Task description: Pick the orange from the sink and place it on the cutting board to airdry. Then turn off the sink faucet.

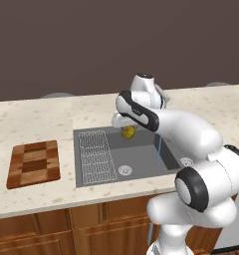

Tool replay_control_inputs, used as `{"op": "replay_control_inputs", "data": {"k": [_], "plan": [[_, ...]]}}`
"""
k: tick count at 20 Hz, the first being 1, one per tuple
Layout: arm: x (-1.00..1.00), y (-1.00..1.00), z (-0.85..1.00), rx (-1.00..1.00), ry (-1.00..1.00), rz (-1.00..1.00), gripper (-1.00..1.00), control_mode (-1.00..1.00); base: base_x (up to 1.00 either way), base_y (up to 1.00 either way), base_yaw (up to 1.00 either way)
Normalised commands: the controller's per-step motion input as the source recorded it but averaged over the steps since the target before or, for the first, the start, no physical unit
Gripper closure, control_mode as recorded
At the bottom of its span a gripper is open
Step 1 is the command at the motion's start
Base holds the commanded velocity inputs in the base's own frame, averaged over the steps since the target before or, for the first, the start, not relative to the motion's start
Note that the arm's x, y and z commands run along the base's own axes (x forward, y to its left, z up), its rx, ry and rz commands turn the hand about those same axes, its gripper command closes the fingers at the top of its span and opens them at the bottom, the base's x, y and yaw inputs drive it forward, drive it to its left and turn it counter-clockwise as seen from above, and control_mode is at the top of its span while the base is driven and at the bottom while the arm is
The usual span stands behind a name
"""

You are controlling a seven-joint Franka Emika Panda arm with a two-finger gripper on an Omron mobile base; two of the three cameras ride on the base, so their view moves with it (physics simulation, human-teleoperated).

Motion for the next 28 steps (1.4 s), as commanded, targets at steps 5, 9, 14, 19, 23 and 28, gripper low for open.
{"op": "replay_control_inputs", "data": {"k": [5,9,14,19,23,28], "plan": [[0.29,0.36,0.00,-0.01,0.00,0.06,1.00,-1.00,0.00,0.00,0.00],[0.29,0.40,0.00,0.00,0.00,0.09,1.00,-1.00,0.00,0.00,0.00],[0.20,0.42,0.00,0.00,0.00,0.10,1.00,-1.00,0.00,0.00,0.00],[0.14,0.44,0.00,-0.01,-0.01,0.10,1.00,-1.00,0.00,0.00,0.00],[0.08,0.43,-0.01,-0.02,-0.03,0.10,1.00,-1.00,0.00,0.00,0.00],[0.04,0.43,-0.06,-0.03,-0.06,0.10,1.00,-1.00,0.00,0.00,0.00]]}}
